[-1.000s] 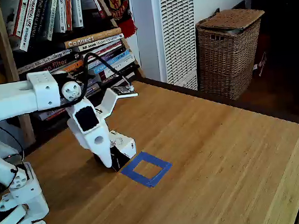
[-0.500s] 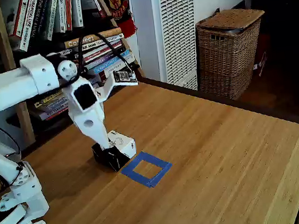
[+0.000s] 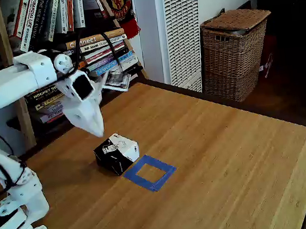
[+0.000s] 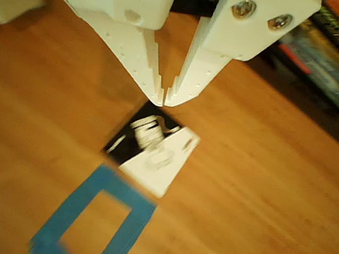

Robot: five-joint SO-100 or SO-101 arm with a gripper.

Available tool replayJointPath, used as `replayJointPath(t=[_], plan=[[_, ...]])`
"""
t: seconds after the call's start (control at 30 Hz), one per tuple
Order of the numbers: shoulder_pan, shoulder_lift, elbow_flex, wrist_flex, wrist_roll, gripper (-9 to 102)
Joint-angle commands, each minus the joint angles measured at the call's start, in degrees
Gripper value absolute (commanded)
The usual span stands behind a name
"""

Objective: Push the box on top of the target

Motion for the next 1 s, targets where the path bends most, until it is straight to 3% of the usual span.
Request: replayJointPath(t=[0.0, 0.37, 0.57, 0.97], plan=[[-3.1, -0.9, -3.2, -1.9, 9.8, 0], [-11.5, -1.5, 2.5, -13.4, 26.5, 0], [-11.6, -0.9, 9.3, -20.7, 26.7, 0], [-9.5, -8.3, 7.4, -27.9, 24.0, 0]])
